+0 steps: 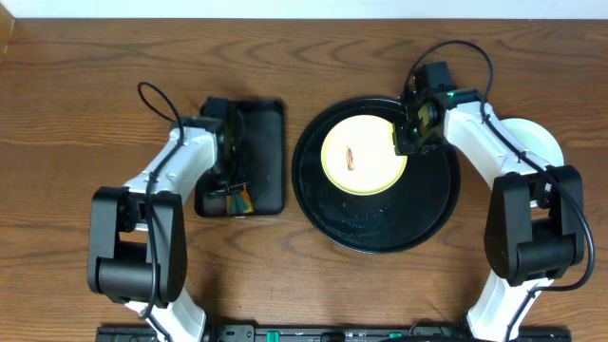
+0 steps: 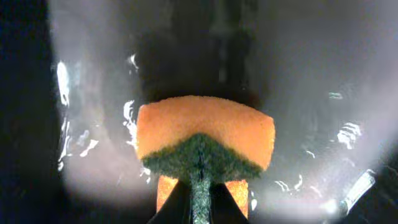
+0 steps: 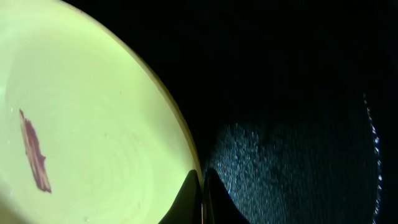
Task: Clean dirty plates on tray and stack at the side
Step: 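Grasp the sponge from the black tray with the left gripper, then scrub the yellow plate with the sponge in the left gripper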
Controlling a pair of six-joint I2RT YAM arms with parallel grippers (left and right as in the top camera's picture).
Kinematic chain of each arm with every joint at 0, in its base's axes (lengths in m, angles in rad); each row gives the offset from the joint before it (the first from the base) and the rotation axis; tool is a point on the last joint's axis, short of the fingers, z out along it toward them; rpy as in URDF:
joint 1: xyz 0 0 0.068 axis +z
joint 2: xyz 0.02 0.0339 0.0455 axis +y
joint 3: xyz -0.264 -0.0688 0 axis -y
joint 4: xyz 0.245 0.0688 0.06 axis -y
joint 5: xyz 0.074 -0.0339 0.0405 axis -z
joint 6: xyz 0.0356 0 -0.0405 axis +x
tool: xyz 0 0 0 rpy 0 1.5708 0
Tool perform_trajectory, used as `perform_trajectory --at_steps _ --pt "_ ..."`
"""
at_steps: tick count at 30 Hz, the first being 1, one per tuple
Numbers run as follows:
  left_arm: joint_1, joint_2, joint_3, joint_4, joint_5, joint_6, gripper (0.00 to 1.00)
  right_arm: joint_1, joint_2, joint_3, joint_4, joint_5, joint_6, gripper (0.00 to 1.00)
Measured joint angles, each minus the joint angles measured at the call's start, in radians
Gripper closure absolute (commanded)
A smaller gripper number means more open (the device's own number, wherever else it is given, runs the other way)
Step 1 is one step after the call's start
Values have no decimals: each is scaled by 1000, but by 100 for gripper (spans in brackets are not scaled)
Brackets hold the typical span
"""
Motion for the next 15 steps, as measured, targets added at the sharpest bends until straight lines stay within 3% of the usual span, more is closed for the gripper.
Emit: perform_trajectory --at_steps 6,15 --pt "-34 -60 172 -43 77 8 93 0 0 -121 136 -5 12 99" --pt "-227 -88 203 134 158 -59 93 0 -43 -204 237 -11 27 99"
